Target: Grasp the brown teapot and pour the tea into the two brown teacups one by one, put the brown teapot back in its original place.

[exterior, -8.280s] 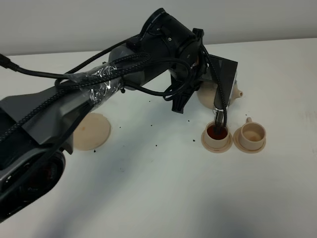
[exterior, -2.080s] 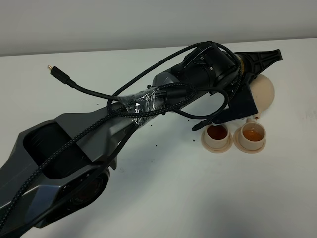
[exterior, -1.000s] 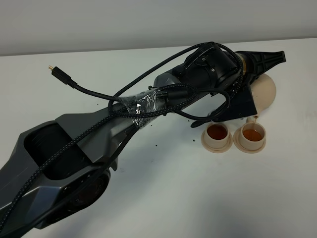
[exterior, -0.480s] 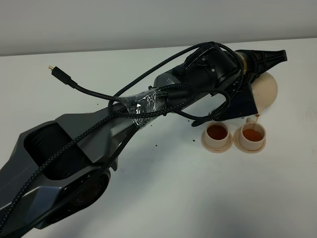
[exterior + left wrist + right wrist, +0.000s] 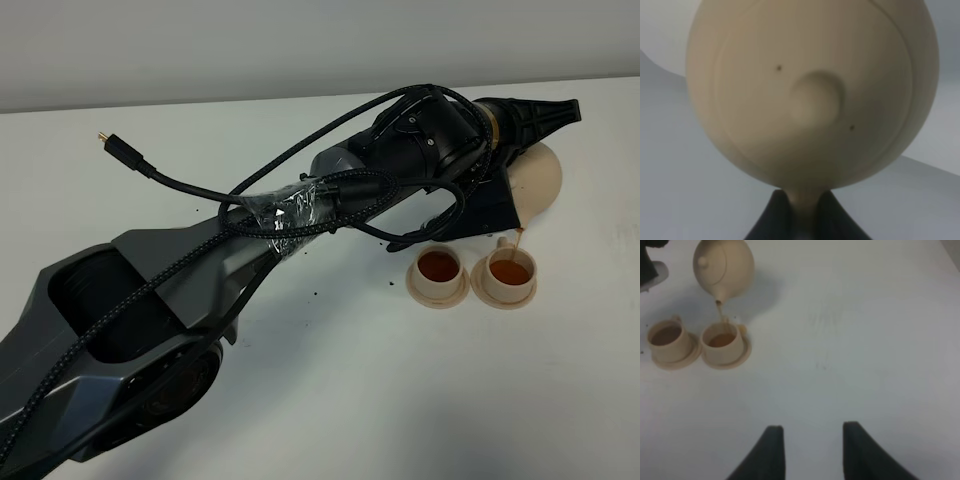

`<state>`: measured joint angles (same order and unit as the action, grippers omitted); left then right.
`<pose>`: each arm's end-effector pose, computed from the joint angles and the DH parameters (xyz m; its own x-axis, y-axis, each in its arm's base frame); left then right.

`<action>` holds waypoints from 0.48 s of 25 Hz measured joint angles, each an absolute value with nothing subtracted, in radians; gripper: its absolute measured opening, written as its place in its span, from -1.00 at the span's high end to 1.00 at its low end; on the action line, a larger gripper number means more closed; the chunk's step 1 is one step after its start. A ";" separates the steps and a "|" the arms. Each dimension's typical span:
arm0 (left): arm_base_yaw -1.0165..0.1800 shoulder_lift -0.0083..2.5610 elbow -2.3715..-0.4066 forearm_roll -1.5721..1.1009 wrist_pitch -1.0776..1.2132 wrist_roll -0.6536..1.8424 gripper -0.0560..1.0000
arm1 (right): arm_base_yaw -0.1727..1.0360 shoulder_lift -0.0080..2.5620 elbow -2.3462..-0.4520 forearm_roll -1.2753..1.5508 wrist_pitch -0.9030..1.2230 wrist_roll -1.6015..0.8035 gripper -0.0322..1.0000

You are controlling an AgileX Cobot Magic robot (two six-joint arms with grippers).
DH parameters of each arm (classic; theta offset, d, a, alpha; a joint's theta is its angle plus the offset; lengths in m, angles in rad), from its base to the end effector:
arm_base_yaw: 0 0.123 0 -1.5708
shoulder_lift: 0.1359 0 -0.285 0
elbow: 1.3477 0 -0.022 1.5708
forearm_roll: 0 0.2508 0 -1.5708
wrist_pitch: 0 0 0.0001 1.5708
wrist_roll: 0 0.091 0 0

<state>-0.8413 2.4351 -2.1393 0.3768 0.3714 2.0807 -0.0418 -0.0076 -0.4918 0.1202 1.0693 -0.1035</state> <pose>0.3865 -0.4141 0.1988 0.6985 0.1853 0.6912 -0.2753 -0.8220 0.4985 -0.0053 0.0098 0.2748 -0.4582 -0.0261 -0.8884 -0.0726 0.9973 0.0081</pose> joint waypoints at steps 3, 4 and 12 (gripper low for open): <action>-0.841 2.435 -2.139 0.380 0.369 2.081 0.61 | -0.042 -0.008 -0.492 0.120 1.069 -0.104 0.34; -0.841 2.435 -2.139 0.381 0.369 2.081 0.61 | -0.042 -0.008 -0.492 0.120 1.069 -0.104 0.34; -0.841 2.435 -2.139 0.381 0.367 2.081 0.61 | -0.042 -0.008 -0.492 0.120 1.069 -0.104 0.34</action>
